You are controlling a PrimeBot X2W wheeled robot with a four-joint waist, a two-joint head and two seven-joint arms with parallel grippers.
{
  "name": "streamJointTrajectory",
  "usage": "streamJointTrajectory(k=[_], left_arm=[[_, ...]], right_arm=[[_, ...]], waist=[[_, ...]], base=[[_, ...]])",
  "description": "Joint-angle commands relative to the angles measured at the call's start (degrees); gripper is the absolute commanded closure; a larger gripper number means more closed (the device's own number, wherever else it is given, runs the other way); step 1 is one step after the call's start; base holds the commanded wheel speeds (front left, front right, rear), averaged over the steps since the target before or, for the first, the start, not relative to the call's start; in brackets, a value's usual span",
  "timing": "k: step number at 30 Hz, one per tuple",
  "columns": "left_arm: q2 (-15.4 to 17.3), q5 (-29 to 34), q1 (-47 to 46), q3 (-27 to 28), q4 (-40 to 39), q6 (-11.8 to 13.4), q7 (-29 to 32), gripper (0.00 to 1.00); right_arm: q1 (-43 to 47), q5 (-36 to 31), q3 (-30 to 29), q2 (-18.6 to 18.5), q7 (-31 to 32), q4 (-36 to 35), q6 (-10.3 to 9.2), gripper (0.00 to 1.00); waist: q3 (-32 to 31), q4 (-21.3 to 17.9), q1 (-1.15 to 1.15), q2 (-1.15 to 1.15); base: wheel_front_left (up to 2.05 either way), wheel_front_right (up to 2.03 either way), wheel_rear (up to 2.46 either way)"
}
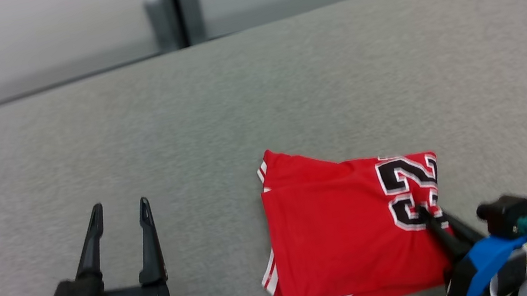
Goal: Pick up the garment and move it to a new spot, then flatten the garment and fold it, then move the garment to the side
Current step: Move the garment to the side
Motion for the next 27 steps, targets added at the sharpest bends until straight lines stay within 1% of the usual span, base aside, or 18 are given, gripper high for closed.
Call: streamJointTrajectory(k=[1, 3, 7, 12, 17, 22, 27], left_arm=[[0.4, 0.4, -0.9, -0.2, -0.8, 0.1, 0.3, 0.0], [0.9, 1.1, -2.4, -0.6, -2.0, -0.2, 0.8, 0.0], [1.6, 2.2, -5.6, -1.2, -4.3, -0.7, 1.6, 0.0], [2.0, 3.2, -10.1, -2.1, -6.3, -1.9, 2.3, 0.0], [1.8, 4.3, -13.8, -3.2, -7.5, -2.7, 2.2, 0.0], [1.7, 4.9, -15.6, -3.9, -7.7, -3.3, 1.9, 0.0], [1.6, 5.4, -17.3, -4.7, -7.4, -3.8, 1.5, 0.0]], right_arm=[[-2.3, 0.5, -0.1, -1.1, -0.3, 0.1, -0.01, 1.0], [-5.8, 1.2, -0.2, -2.4, -0.8, 1.3, -0.01, 1.0], [-12.1, 1.7, -1.9, -5.2, -2.2, 4.3, -0.01, 1.0], [-20.7, 0.4, -5.7, -9.7, -4.1, 9.5, -0.01, 1.0], [-25.7, -2.5, -11.1, -13.9, -4.7, 12.7, -0.02, 1.0], [-28.3, -5.0, -14.8, -15.8, -4.4, 14.1, -0.02, 1.0], [-30.2, -7.6, -18.9, -16.3, -4.2, 14.4, -0.02, 1.0]], waist=[[0.0, -2.2, 0.0, 0.0], [2.5, -3.8, 0.0, 0.0], [7.1, -4.4, 0.0, 0.0], [12.7, -3.3, 0.0, 0.0], [16.3, -1.8, 0.0, 0.0], [18.0, -1.2, 0.0, 0.0], [19.4, -0.7, 0.0, 0.0]], base=[[0.0, 0.0, 0.0], [0.0, 0.0, 0.0], [0.0, 0.0, 0.0], [0.0, 0.0, 0.0], [0.0, 0.0, 0.0], [0.0, 0.0, 0.0], [0.0, 0.0, 0.0]])
